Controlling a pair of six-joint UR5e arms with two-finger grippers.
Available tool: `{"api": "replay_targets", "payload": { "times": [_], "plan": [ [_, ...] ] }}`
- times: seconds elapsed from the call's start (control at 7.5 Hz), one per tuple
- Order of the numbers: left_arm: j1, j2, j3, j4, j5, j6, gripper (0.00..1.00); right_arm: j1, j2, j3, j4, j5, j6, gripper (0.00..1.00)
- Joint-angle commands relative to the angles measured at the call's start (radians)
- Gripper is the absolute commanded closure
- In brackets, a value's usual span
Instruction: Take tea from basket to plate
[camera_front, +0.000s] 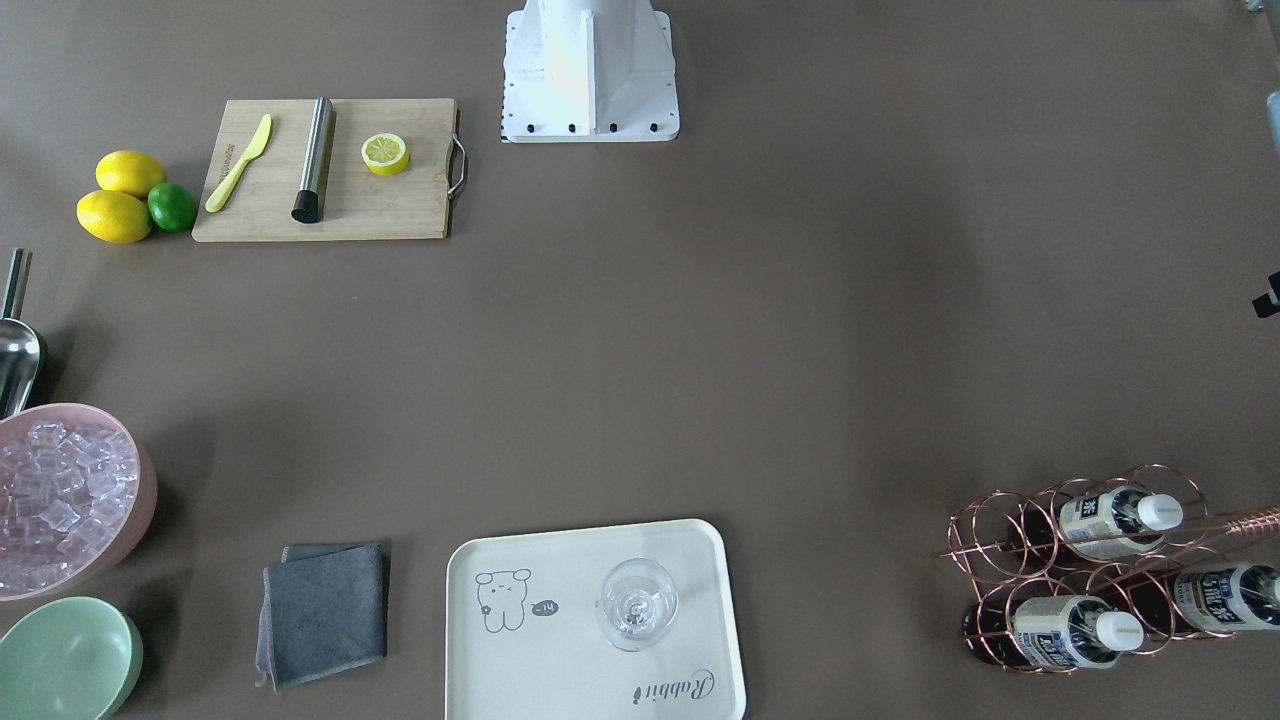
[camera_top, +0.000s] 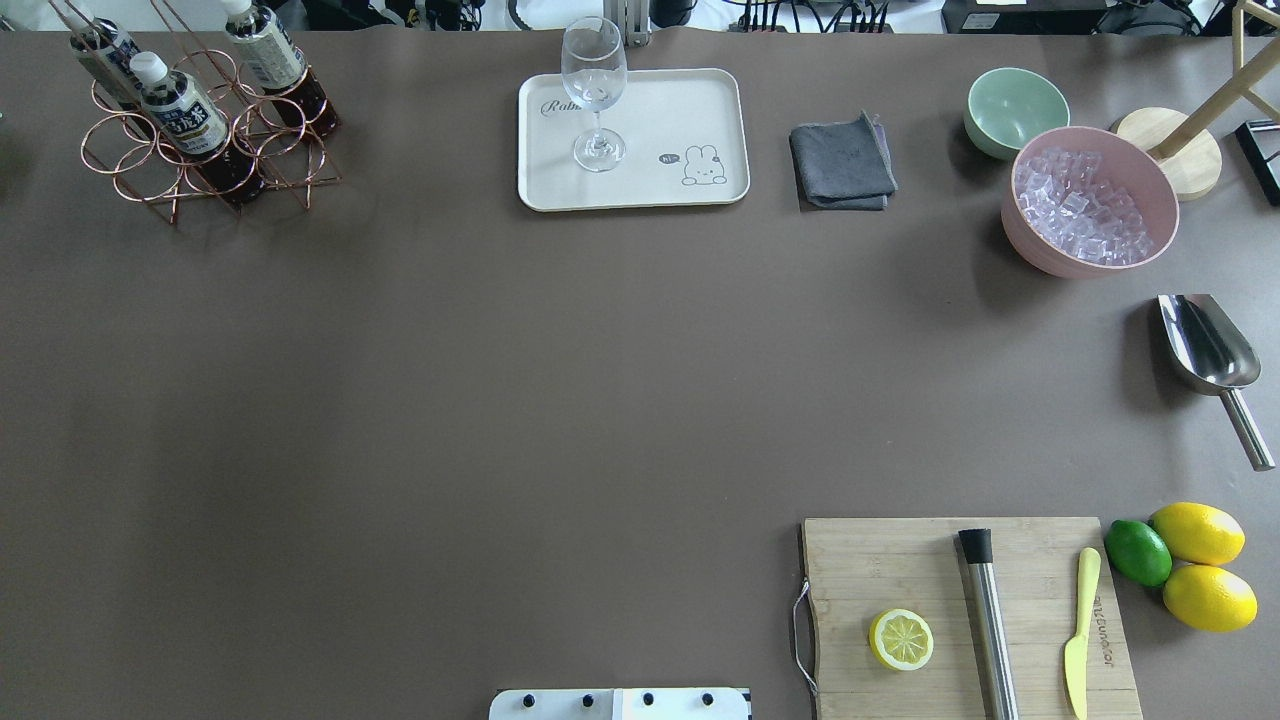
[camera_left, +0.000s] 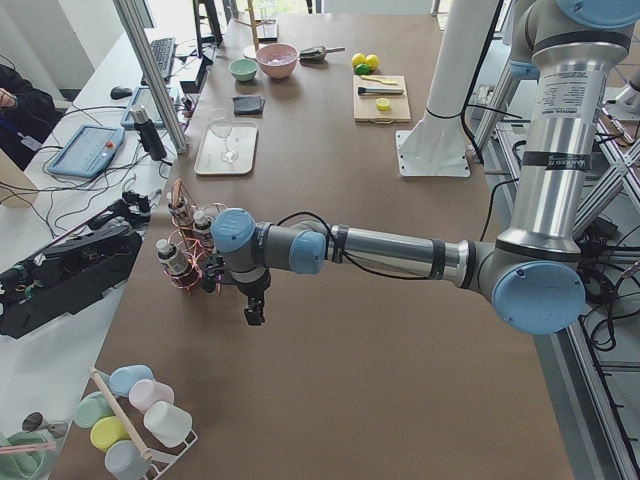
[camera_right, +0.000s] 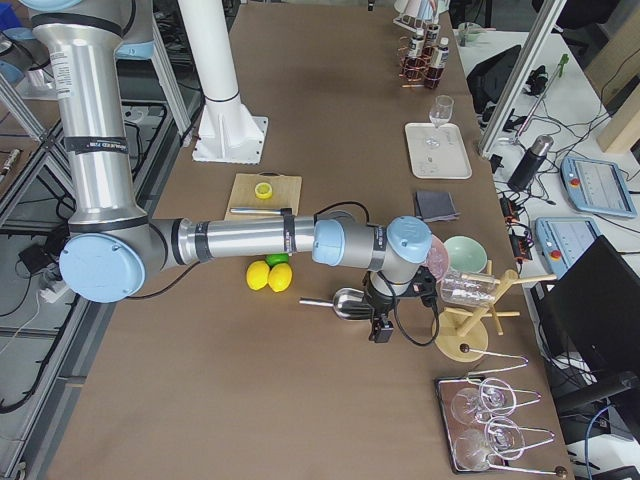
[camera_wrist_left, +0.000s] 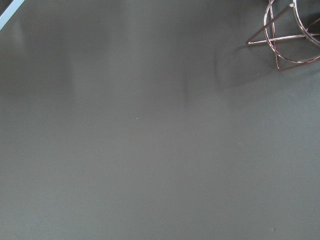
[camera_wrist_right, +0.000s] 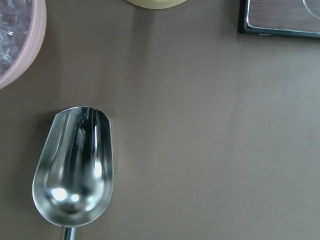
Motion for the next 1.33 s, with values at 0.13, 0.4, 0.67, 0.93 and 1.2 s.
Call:
{"api": "replay_targets", "payload": {
  "times": [0.13,0.4,0.67,0.93,1.2],
  "plan": [
    [0.0,0.013,-0.001,0.003,-0.003,0.0,0.02,-0.001,-0.001,0.0,-0.002,0.005,0.013,0.0],
    [0.0,0.013,0.0,0.005,0.004,0.0,0.02,-0.001,-0.001,-0.002,-0.002,0.007,0.014,0.0],
    [0.0,0.002,0.0,0.005,0.004,-0.009,0.02,0.009,0.001,0.003,-0.005,0.01,0.052,0.0],
    [0.0,0.003,-0.006,0.006,0.004,-0.007,0.02,0.024,-0.011,0.001,-0.002,0.045,0.097,0.0],
    [0.0,0.003,-0.004,0.006,0.004,-0.007,0.02,0.03,-0.012,0.003,-0.002,0.045,0.097,0.0]
  ]
}}
